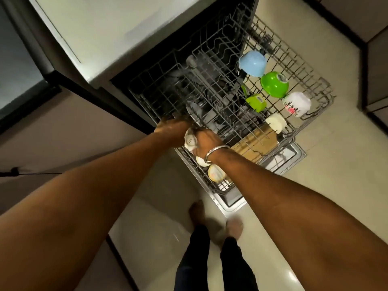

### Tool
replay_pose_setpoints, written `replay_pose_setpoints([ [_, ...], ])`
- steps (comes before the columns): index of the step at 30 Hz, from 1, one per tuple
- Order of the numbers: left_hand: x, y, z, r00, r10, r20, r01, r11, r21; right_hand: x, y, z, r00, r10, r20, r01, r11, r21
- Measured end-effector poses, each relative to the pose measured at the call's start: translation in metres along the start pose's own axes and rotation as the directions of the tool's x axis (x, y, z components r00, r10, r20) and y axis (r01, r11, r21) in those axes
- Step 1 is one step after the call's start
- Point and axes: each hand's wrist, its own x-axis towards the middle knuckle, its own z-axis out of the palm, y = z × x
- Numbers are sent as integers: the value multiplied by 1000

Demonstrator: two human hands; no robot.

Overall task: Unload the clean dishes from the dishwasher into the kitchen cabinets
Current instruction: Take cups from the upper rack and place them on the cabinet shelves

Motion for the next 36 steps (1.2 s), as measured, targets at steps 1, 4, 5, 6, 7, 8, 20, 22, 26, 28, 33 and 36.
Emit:
replay_pose_setpoints([
  [1,5,-2,3,1000,12,13,-12,1000,-7,3,0,2,1000,8,11,-7,1000,-9],
  [4,15,-4,11,1000,-13,29,13,1000,6,7,-1,6,999,30,36,-29,999,-33],
  [5,18,-4,13,999,-27,26,26,1000,8,9,-2,8,999,34,42,-33,999,-37],
  [6,21,-4,15,1000,-25,16,24,1000,7,10,-2,9,998,40,49,-38,999,-37],
  [7,25,-5,18,1000,-11,6,11,1000,-6,12,-3,10,997,46,55,-44,998,-33],
  [8,26,-6,18,1000,-5,-4,5,1000,-19,13,-3,10,997,49,57,-47,999,-25],
  [20,18,-8,2,998,-17,-63,7,989,-150,3,-5,-18,1000,14,-20,-13,999,41],
  [22,17,-7,-2,998,-15,-64,6,990,-138,4,-2,-21,999,18,-44,-16,999,41],
  [26,13,-6,-9,996,-28,-80,16,989,-147,0,4,-31,998,12,-67,-8,998,61],
  [28,7,-4,-15,996,-34,-85,19,985,-169,-4,5,-38,997,7,-82,1,996,91],
  [33,-12,-4,-31,991,-44,-126,21,984,-179,-15,2,-59,994,-19,-109,35,989,143],
  [36,-32,-3,-46,983,-44,-180,6,979,-206,-28,-5,-81,991,-40,-129,62,984,170],
])
